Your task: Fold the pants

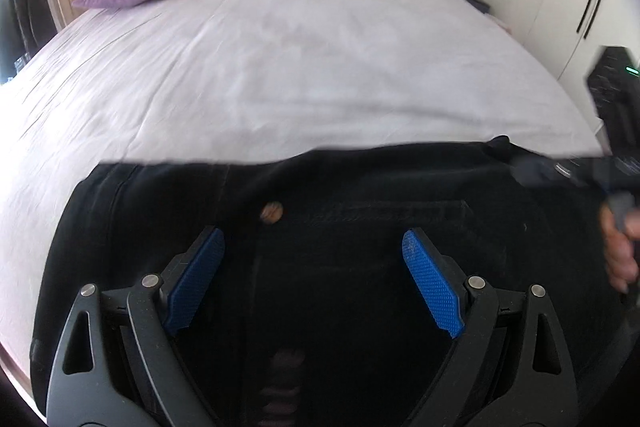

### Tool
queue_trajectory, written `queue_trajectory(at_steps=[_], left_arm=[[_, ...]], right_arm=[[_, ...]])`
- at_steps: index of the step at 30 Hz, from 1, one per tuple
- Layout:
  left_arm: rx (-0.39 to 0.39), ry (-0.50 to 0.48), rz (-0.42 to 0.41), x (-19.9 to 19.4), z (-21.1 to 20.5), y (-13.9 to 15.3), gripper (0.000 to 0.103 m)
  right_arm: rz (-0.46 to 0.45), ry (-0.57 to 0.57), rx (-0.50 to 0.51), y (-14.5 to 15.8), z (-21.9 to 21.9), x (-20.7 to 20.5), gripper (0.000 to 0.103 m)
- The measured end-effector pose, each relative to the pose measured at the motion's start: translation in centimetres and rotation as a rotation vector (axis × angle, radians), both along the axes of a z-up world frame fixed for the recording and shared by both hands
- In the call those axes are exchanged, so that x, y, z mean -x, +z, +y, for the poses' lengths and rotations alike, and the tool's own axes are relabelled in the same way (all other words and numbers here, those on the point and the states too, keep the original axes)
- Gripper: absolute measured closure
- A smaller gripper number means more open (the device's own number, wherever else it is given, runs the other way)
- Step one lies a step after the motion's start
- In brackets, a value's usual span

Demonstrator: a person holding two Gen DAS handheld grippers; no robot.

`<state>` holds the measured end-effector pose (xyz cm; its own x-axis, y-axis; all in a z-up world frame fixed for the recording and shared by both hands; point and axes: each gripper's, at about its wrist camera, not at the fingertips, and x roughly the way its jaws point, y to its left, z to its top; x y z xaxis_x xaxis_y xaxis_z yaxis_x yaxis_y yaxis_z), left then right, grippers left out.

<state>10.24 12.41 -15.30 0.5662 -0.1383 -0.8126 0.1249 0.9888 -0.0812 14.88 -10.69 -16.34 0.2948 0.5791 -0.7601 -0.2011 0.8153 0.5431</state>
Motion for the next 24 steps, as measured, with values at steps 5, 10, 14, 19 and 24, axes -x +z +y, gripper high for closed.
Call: queue_trajectory(at_steps=[5,10,14,19,24], left_arm=[[-0.047,-0.004,-0.054,2.8,-0.4,-1.2,0.012],[0.016,0.049,-0.118,4.5,0.3,1.4,0.013],[-0.032,0.002,-0.151,4.2,-1.0,2.3,0.012],[0.007,0.029,0.018,0.8,1.6,-1.3,0.011],[-0.031,0.087,-0.035,3.1,2.0,1.3,0.014]], right_arm=[[-0.009,-0.217,-0.062,-1.4,-3.9,-1.7,0.080],[-0.066,-0.274,-0.039,1.6,-5.9,1.2,0.051],[-0.110,-0.195,-0.142,3.5,-6.2,7.5,0.040],[-0.033,-0.256,-0.134,-0.9,-9.1,12.0,0.069],[-0.043,-0.413,-0.131,0.1,-14.5,15.9,0.060]])
